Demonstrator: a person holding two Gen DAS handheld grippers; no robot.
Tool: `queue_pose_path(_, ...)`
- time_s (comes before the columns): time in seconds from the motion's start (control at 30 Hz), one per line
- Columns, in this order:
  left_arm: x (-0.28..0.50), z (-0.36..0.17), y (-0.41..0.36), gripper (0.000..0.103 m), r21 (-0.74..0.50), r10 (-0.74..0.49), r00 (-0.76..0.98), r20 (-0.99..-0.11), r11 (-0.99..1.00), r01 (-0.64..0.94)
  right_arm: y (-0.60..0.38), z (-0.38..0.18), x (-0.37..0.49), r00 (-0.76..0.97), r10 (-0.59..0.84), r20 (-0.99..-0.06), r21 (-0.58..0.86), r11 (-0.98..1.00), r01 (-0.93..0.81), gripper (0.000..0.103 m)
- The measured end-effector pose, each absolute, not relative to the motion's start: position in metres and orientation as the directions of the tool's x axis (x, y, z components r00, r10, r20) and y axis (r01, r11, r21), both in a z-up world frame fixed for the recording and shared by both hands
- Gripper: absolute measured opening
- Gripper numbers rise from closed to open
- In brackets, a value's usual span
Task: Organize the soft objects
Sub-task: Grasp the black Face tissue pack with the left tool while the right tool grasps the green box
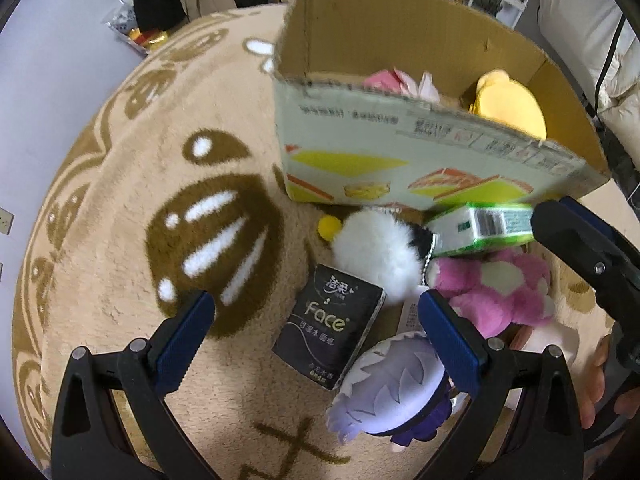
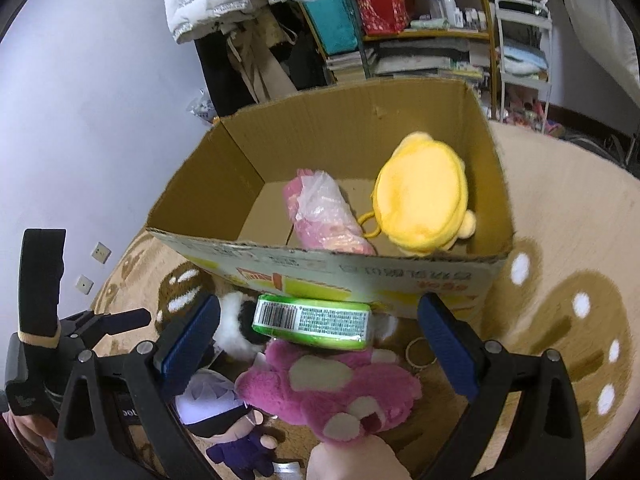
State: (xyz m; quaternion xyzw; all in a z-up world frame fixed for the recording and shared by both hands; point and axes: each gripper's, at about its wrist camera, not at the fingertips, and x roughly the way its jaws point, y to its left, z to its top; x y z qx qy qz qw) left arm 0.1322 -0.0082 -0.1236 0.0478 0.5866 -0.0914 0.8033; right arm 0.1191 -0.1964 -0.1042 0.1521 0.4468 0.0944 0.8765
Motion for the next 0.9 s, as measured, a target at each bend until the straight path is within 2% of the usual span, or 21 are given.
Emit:
queue_pose_path(0.23, 0.140, -0.146, -0.012, 0.101, -0.054, -0.098, 0.210, -0.973, 0.977, 0.207, -0.185, -0.120, 0.125, 0.545, 0.294, -0.786, 0.321, 0.946, -0.047, 0.103)
queue_pose_path(0.37, 0.146, -0.155, -0.008, 0.100, -0.120, -0.148, 0.154, -0.977, 0.977, 0.178, -0.179, -0.126, 0.127, 0.535, 0.291, -0.793, 0.310, 0.949, -0.056, 0.103)
queue_pose_path(0.47, 0.148, -0.158, -0.006, 0.096, -0.144, -0.167, 0.136, -0.977, 0.975, 0.168, -0.175, -0.128, 0.127, 0.537, 0.284, -0.795, 0.297, 0.953, -0.065, 0.103)
queue_pose_path(0.57, 0.151, -0.160, -0.005, 0.082, -0.171, -0.193, 0.124, -0.973, 0.970, 0.173, -0.172, -0.131, 0.130, 0.524, 0.285, -0.803, 0.296, 0.953, -0.065, 0.103)
queue_pose_path(0.7, 0.154, -0.158, -0.003, 0.073, -0.177, -0.200, 0.129, -0.971, 0.969, 0.171, -0.173, -0.135, 0.133, 0.505, 0.271, -0.819, 0.289, 0.956, -0.043, 0.101)
queue_pose_path(0.77, 0.152, -0.155, 0.001, 0.065, -0.168, -0.190, 0.138, -0.972, 0.973, 0.158, -0.174, -0.138, 0.134, 0.493, 0.263, -0.829, 0.284, 0.958, -0.034, 0.093)
queue_pose_path(0.9, 0.154, -0.153, 0.012, 0.056, -0.167, -0.186, 0.144, -0.972, 0.977, 0.131, -0.178, -0.140, 0.135, 0.481, 0.294, -0.826, 0.322, 0.946, -0.025, 0.085)
